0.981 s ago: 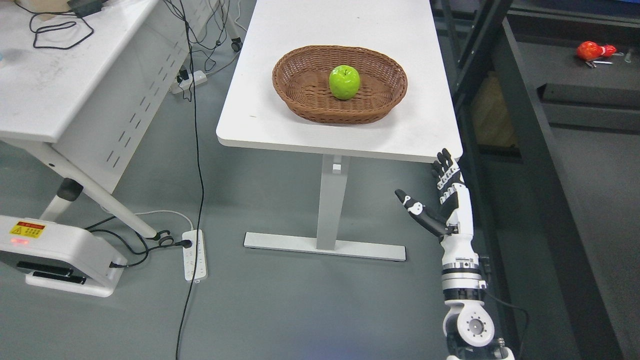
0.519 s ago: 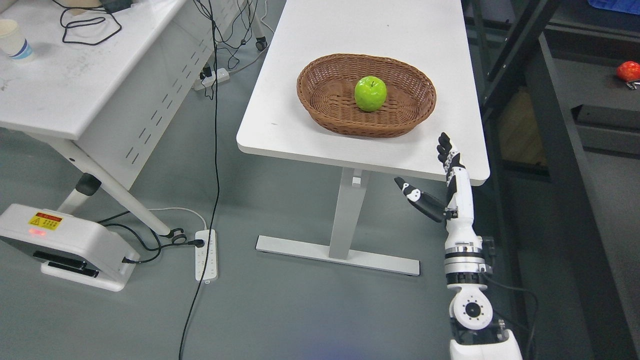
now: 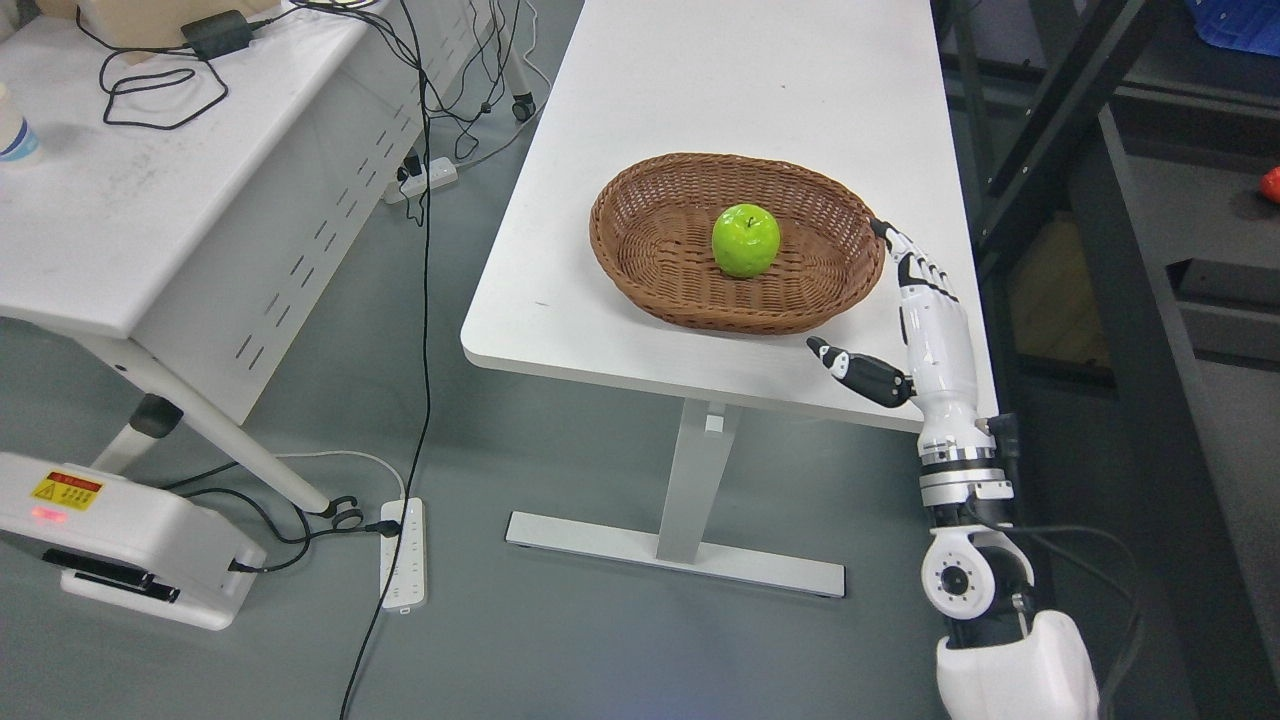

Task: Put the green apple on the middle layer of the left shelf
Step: 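Move the right hand toward the green apple in the wicker basket, then lower the right hand over the green apple and close fingers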

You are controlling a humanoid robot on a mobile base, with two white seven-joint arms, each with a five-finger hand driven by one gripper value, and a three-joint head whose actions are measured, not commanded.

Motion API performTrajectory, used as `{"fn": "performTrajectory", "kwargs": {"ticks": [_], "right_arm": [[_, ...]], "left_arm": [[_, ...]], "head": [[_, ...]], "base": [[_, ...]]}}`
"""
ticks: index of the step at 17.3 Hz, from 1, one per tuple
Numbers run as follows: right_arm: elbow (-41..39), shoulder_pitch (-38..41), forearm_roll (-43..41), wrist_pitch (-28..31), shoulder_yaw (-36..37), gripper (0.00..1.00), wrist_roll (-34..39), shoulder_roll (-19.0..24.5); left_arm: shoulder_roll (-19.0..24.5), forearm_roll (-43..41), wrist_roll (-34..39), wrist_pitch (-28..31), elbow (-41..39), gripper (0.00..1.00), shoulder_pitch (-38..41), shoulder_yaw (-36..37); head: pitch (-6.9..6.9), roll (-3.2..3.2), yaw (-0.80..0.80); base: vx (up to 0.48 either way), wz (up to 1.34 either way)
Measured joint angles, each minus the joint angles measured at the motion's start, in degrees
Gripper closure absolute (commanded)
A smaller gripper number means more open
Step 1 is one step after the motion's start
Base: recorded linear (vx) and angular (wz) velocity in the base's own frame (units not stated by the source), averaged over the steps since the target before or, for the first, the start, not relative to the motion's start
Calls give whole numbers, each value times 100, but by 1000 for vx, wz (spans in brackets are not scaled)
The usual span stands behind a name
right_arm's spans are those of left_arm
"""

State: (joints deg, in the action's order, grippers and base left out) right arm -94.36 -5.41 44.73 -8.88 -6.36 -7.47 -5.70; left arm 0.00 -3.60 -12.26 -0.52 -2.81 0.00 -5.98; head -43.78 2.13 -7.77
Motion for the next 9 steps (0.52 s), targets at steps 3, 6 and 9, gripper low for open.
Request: {"fn": "performTrajectory", "kwargs": {"ticks": [3, 6, 9], "right_arm": [[15, -135, 183, 78, -104, 1, 216, -1], [70, -234, 267, 101, -249, 1, 372, 52], [181, -342, 310, 106, -471, 1, 539, 183]], "left_arm": [[0, 0, 0, 0, 0, 0, 0, 0], [0, 0, 0, 1, 0, 0, 0, 0], [0, 0, 0, 4, 0, 0, 0, 0]], "head": [[0, 0, 0], [0, 0, 0], [0, 0, 0]], "base": [[198, -106], [173, -65], [126, -19]]}}
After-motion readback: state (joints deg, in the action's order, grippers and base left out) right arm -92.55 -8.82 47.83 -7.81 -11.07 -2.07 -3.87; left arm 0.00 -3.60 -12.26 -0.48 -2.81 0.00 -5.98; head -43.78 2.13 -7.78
